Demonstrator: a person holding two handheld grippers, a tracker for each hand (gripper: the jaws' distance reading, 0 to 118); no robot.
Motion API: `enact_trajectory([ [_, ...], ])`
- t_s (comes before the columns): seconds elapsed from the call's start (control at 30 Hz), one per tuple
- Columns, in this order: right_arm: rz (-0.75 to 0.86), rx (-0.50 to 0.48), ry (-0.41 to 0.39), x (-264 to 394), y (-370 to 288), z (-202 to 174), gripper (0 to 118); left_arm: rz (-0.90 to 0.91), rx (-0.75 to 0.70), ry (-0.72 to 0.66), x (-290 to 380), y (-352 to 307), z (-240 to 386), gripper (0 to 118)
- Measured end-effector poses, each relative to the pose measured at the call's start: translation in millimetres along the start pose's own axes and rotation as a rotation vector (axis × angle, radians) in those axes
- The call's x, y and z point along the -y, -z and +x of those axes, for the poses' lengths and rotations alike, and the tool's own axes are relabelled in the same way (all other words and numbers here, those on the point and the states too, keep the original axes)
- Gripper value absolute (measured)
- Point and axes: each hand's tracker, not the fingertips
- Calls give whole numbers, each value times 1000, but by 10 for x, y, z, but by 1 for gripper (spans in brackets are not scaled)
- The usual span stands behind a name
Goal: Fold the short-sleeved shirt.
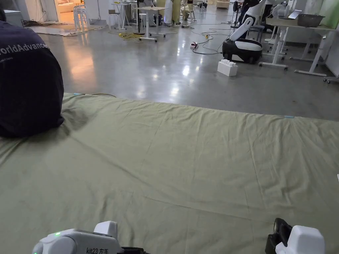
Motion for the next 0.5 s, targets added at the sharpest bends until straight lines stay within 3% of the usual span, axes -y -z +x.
enact_trajectory([
  [0.1, -8, -2, 11, 14, 20, -3, 0, -59, -6, -5, 70, 225, -11, 19],
  [0.37, -21, 1, 9, 60, 22, 16, 0, -105, 122, -9, 245, 788, 167, 12],
  [0.5, -26, 8, 5, 73, 21, 40, 0, -154, 66, 13, 373, 1094, 241, 10],
])
